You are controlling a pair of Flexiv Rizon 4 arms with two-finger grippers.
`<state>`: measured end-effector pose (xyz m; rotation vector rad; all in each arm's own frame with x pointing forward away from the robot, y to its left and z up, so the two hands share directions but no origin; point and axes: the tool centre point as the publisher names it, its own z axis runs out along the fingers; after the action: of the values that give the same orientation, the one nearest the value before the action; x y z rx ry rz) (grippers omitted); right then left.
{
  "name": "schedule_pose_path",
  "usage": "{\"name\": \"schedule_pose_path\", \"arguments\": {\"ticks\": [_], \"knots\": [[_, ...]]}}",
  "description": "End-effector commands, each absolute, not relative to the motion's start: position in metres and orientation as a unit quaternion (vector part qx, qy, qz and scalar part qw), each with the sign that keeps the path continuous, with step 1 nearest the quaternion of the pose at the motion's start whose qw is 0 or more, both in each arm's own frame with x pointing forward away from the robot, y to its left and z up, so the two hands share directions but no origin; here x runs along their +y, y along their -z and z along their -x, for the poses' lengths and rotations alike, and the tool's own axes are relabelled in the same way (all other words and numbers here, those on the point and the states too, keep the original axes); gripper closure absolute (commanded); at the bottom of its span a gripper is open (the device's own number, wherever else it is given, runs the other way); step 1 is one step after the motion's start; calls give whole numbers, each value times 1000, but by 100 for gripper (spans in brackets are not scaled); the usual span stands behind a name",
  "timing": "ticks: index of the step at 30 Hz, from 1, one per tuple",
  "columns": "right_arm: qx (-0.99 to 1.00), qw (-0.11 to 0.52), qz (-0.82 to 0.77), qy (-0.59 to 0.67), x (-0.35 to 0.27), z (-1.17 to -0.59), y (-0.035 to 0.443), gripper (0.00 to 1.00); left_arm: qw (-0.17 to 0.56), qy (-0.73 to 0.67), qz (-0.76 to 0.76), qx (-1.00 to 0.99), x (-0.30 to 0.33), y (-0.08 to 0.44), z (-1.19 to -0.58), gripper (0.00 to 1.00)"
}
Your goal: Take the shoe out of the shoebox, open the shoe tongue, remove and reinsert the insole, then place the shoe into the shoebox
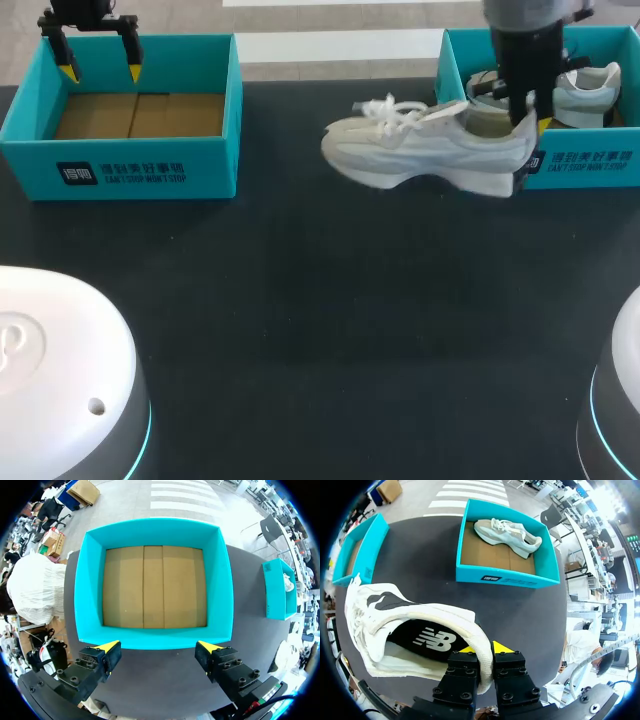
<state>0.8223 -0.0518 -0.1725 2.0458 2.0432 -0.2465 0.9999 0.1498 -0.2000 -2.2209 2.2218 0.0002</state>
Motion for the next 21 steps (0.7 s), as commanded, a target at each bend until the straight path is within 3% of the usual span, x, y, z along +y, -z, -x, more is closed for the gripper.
{"name": "schedule_pose_path", "arguments": {"ticks": [1,9,21], "knots": [[691,138,-703,99,-23,-803,176,100,0,0,707,707,150,200,-1000,0],[686,128,-711,86,27,-760,190,100,0,0,707,707,150,200,-1000,0],[669,128,-728,77,48,-732,209,100,0,0,707,707,150,200,-1000,0]]}}
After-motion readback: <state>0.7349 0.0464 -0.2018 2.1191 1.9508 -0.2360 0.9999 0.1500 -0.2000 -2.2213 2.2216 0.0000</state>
